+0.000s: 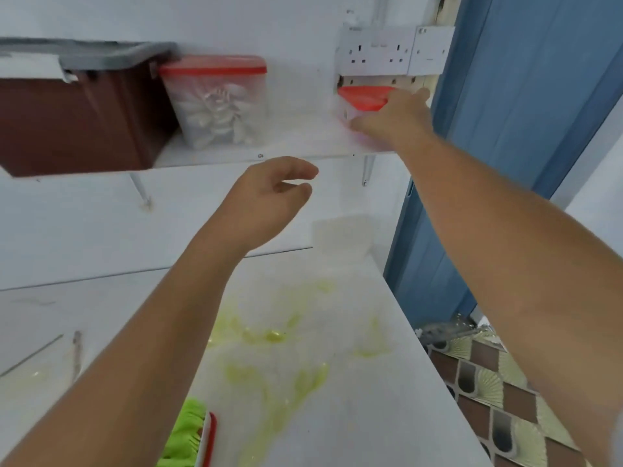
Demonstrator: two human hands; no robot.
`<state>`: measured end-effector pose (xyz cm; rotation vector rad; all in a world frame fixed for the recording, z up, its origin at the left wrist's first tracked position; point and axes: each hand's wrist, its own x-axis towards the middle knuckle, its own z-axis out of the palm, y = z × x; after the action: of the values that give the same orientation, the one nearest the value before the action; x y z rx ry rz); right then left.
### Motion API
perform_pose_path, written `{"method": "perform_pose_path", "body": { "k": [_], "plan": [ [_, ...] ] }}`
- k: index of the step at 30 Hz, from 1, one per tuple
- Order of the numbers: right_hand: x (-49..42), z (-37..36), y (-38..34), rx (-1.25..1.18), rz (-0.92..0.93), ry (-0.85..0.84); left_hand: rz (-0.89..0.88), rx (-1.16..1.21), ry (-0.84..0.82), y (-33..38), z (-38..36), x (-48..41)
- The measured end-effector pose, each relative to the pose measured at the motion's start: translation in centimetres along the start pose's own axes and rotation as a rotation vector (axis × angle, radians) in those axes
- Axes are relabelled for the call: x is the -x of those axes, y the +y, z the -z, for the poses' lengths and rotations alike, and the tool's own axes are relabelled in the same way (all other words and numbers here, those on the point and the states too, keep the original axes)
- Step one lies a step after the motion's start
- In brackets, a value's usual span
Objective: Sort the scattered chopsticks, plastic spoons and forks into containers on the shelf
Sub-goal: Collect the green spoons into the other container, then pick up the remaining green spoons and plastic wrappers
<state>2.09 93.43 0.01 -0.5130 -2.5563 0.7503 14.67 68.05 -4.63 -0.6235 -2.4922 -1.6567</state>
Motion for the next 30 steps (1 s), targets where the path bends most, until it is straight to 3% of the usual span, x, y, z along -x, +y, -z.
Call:
{"method": "perform_pose_path", "body": {
  "k": [4, 6, 9, 12, 16, 20, 25, 30],
  "plan": [
    [6.4, 3.3, 1.8, -0.105, 0.203, 0.135, -0.002, 0.056, -0.026, -1.6, 0.2, 3.9],
    [12.5, 6.1, 4.4, -0.14, 0.362, 0.101, -0.014, 0.114, -0.064, -3.2, -0.4, 6.7],
    [21.0, 8.6, 9.7, -0.209, 0.555, -0.31, -0.069, 0.116, -0.106, -5.8, -1.8, 11.5],
    [26.8, 5.1, 15.9, -0.218, 0.572, -0.732, -0.116, -0.108, -0.269, -9.5, -5.1, 16.2],
    [32.3, -4.5, 24.4, -0.102, 0.637, -0.81, -0.009, -0.356, -0.47, -16.7, -12.4, 22.4],
    [34.5, -9.1, 31.0, -0.125, 0.627, -0.893, 0.155, -0.357, -0.3, -19.9, -18.3, 26.6],
    [33.9, -10.5, 33.3, 0.1, 0.842, -0.835, 0.442, -0.061, 0.089, -19.1, -22.6, 28.3],
    [30.5, -9.6, 31.9, 0.113, 0.787, -1.161, 0.51, 0.043, 0.267, -19.1, -24.8, 29.0]
  ]
}}
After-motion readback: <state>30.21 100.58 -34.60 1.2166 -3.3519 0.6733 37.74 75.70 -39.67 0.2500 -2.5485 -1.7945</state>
